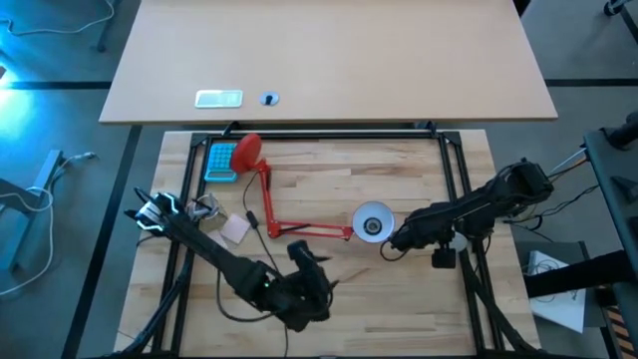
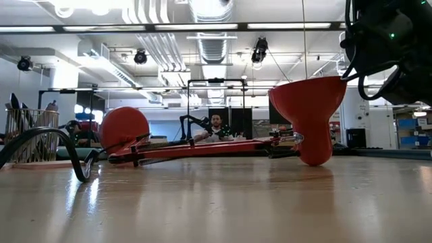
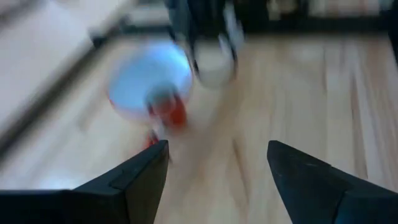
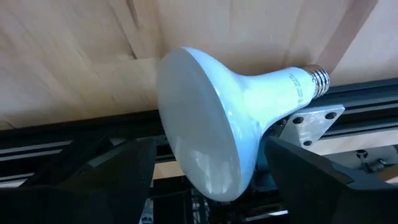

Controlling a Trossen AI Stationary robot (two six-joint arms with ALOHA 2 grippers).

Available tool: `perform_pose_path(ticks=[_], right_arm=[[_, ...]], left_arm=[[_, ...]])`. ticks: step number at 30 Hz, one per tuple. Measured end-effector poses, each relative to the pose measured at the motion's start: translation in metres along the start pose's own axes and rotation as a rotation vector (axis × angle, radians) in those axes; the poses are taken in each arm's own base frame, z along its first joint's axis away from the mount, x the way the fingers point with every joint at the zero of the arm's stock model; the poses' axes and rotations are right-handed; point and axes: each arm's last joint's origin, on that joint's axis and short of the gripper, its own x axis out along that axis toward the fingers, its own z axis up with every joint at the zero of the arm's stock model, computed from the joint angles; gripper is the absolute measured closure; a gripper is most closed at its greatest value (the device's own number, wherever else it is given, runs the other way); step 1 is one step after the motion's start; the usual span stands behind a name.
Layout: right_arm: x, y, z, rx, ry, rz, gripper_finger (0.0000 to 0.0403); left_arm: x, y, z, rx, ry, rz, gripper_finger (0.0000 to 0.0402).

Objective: Screw lightbulb
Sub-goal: Insert the light bulb into the lamp

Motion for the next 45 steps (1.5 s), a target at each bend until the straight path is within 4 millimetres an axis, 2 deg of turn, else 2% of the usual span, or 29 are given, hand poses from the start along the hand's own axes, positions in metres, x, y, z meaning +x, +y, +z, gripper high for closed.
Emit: perform_pose_path(ticks=[3, 7, 10, 13, 18, 21, 25, 28, 33, 38, 42, 45], right_arm=[[0.0, 0.002, -0.001, -0.04, -0.001, -0.006, 0.0109], [0.001, 0.005, -0.005, -0.127, -0.001, -0.02, 0.0103], [0.003, 0.006, -0.003, -0.141, 0.023, -0.028, 0.0101], [0.005, 0.008, 0.002, -0.133, 0.051, -0.021, 0.011], [0.004, 0.013, 0.01, -0.078, 0.045, 0.0, 0.0132], [-0.001, 0.021, 0.016, -0.059, 0.015, 0.114, 0.0143], [-0.023, 0.035, 0.024, -0.08, -0.128, 0.197, 0.0151], [-0.047, 0.046, 0.026, -0.096, -0.249, 0.241, 0.0149], [-0.083, 0.053, 0.013, -0.085, -0.379, 0.266, 0.0137], [-0.114, 0.055, -0.018, -0.098, -0.513, 0.267, 0.0126], [-0.118, 0.05, -0.042, -0.139, -0.549, 0.232, 0.0119], [-0.106, 0.042, -0.048, -0.152, -0.48, 0.184, 0.0122]], left_arm=[[-0.009, 0.002, 0.032, 0.021, -0.071, -0.04, 0.0143], [-0.024, 0.006, 0.06, -0.023, -0.094, -0.119, 0.0152], [-0.032, 0.008, 0.072, -0.05, -0.13, -0.127, 0.0161], [-0.041, 0.0, 0.075, -0.079, -0.201, -0.107, 0.0169], [-0.045, -0.028, 0.053, -0.081, -0.363, -0.088, 0.0178], [-0.038, -0.036, 0.036, -0.138, -0.444, -0.115, 0.0183], [-0.023, -0.036, 0.007, -0.135, -0.473, -0.121, 0.0186], [-0.009, -0.029, -0.002, -0.148, -0.473, -0.101, 0.0187], [0.014, -0.012, -0.004, -0.146, -0.454, -0.056, 0.0187], [0.027, -0.006, -0.007, -0.114, -0.44, -0.131, 0.0187], [0.025, -0.011, -0.017, -0.126, -0.43, -0.222, 0.0187], [0.019, -0.019, -0.02, -0.136, -0.447, -0.247, 0.0187]])
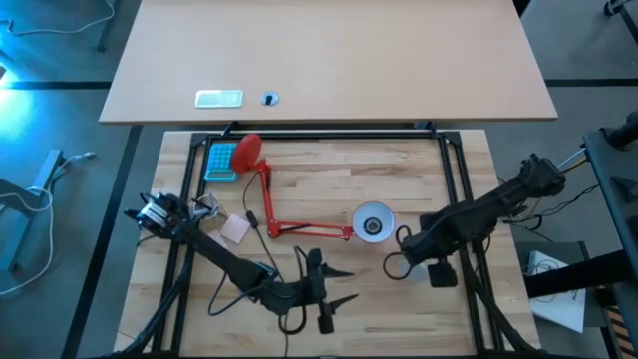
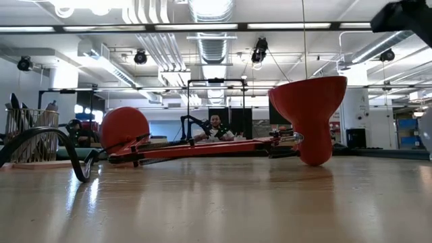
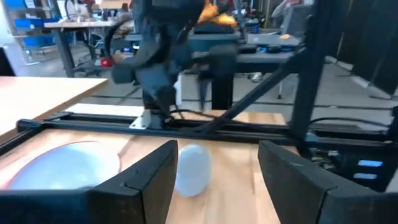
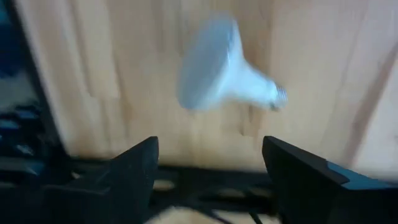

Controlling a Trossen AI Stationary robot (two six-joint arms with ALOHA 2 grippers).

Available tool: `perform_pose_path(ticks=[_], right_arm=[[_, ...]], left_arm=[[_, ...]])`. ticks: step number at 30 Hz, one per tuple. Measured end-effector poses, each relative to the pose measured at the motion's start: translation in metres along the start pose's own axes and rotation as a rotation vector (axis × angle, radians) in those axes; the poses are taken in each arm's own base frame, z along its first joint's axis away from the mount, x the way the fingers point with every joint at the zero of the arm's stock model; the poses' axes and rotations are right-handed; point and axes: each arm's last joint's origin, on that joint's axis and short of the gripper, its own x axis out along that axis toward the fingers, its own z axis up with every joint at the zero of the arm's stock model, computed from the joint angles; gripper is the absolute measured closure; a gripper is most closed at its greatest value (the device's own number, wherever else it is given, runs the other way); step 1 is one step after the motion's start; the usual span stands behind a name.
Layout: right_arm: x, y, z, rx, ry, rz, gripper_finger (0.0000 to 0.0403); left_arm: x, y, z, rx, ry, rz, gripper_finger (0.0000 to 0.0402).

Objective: Screw lightbulb
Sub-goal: Insert the light bulb into the lamp

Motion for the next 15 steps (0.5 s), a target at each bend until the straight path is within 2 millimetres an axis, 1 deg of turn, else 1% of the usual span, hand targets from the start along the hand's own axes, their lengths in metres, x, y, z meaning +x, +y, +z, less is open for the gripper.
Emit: perform_pose_path(ticks=[2, 5, 8, 10, 12, 15], right_arm=[[0.012, -0.005, -0.001, 0.004, 0.044, -0.02, 0.0129], [0.041, -0.009, 0.002, -0.057, 0.079, -0.09, 0.0139], [0.066, -0.007, 0.005, -0.157, 0.064, -0.12, 0.0144], [0.079, -0.004, 0.006, -0.208, 0.071, -0.144, 0.0144], [0.086, -0.001, 0.007, -0.254, 0.062, -0.17, 0.014], [0.09, 0.005, 0.009, -0.346, 0.015, -0.234, 0.0129]], left_arm=[[-0.002, -0.004, -0.001, 0.009, -0.006, -0.002, 0.0187], [-0.007, -0.009, -0.001, 0.021, -0.011, 0.009, 0.0187], [-0.013, -0.019, 0.01, 0.029, -0.034, -0.004, 0.0187], [-0.019, -0.027, 0.018, 0.051, -0.048, -0.025, 0.0187], [-0.024, -0.035, 0.022, 0.071, -0.058, -0.037, 0.0187], [-0.03, -0.04, 0.024, 0.105, -0.061, -0.009, 0.0187]])
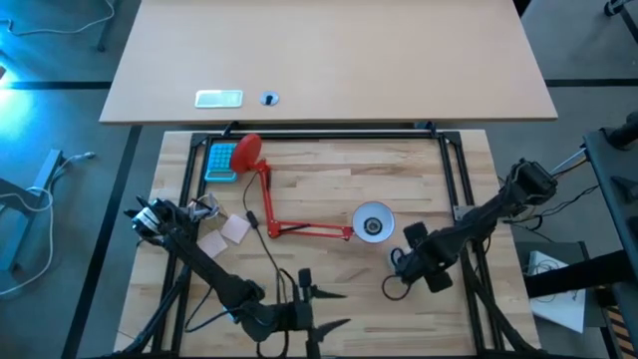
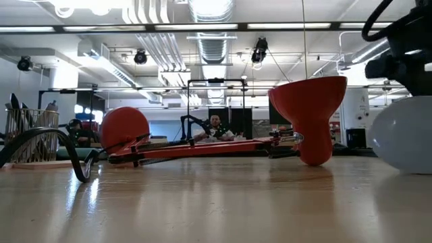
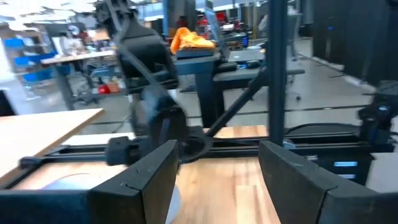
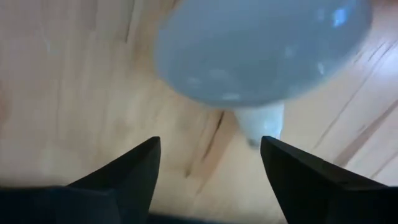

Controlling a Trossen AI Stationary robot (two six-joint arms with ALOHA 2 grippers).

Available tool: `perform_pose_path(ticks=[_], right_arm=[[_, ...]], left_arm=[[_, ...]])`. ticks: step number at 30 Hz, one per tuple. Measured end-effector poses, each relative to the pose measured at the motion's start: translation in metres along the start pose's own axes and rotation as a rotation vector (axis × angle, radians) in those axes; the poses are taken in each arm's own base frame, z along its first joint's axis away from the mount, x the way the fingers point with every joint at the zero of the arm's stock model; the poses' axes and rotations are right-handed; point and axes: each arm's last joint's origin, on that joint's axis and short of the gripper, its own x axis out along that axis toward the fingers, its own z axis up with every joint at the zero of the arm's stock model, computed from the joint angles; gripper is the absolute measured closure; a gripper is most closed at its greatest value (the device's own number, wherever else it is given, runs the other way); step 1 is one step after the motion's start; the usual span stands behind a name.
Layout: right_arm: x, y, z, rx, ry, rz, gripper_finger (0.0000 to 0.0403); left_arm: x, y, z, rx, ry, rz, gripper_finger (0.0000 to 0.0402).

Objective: Screw lightbulb
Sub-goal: Insert the light bulb into the lamp

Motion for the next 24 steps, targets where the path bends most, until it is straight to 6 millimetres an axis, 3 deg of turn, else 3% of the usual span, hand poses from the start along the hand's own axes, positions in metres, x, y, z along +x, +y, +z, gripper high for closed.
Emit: perform_pose_path(ticks=[8, 19, 24], right_arm=[[0.014, -0.002, 0.016, 0.007, -0.146, -0.089, 0.0108], [0.039, -0.004, 0.043, 0.207, -0.357, -0.12, 0.0129], [0.055, -0.001, 0.055, 0.251, -0.377, -0.105, 0.0144]], left_arm=[[-0.001, -0.001, 0.003, 0.005, -0.004, 0.031, 0.0187], [-0.004, -0.003, 0.003, 0.015, -0.003, 0.024, 0.0187], [-0.015, -0.012, 0.004, 0.033, -0.007, -0.009, 0.0187]])
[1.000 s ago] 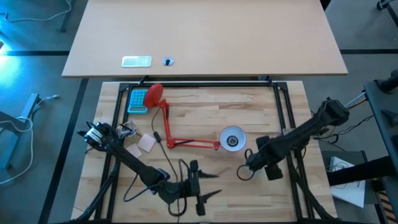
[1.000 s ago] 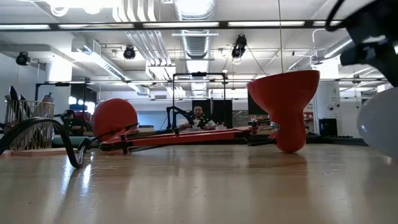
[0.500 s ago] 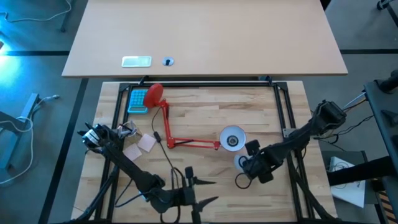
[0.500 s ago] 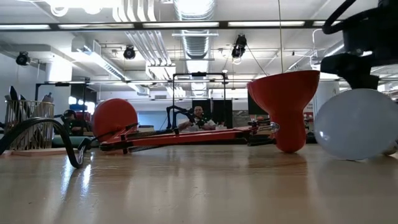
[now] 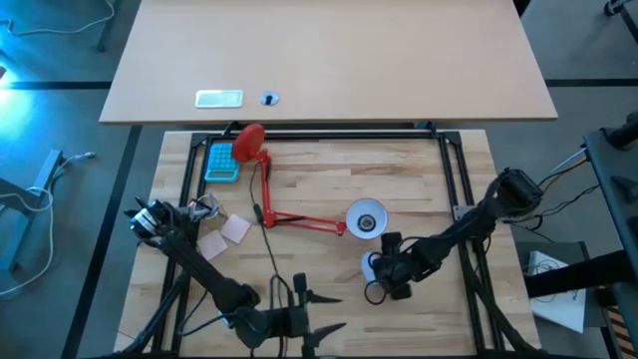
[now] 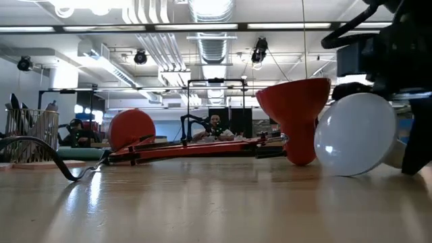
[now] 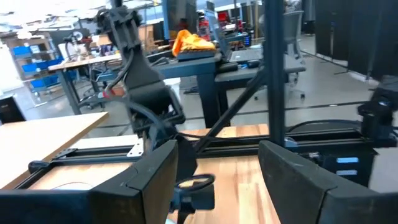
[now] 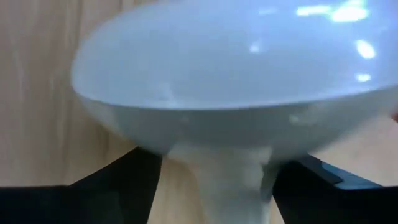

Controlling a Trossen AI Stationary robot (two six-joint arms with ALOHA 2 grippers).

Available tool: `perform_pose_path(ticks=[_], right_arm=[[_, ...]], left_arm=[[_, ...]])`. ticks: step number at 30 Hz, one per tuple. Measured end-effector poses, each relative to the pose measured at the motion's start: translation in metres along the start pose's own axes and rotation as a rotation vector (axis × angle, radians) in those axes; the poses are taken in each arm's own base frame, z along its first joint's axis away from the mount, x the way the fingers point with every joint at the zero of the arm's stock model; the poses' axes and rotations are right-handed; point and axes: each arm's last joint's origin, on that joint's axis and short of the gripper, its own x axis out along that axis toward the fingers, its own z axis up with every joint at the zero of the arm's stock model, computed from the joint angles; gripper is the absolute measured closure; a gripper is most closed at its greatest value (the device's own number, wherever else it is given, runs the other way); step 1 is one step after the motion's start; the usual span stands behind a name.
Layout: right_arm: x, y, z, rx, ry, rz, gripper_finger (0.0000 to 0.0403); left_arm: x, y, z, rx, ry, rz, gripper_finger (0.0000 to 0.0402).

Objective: Screw lightbulb
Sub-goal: Insert the light bulb into the lamp

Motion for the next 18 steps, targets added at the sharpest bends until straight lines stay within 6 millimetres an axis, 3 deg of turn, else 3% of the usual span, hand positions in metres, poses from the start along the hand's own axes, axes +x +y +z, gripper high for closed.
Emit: perform_pose_path(ticks=[5, 9, 14, 18], right_arm=[[0.008, 0.005, 0.003, 0.089, -0.004, 0.013, 0.0177], [0.003, 0.008, 0.004, 0.151, -0.024, 0.05, 0.0218], [-0.019, 0.011, 0.011, 0.179, -0.112, 0.122, 0.0269], [-0.037, 0.01, 0.013, 0.186, -0.181, 0.166, 0.027]], left_arm=[[-0.014, -0.01, 0.005, 0.008, -0.011, -0.024, 0.0187], [-0.02, -0.013, 0.002, -0.011, -0.005, -0.02, 0.0187], [-0.03, -0.02, -0.002, -0.057, 0.005, -0.045, 0.0187], [-0.05, -0.032, 0.0, -0.102, 0.003, -0.006, 0.0187]])
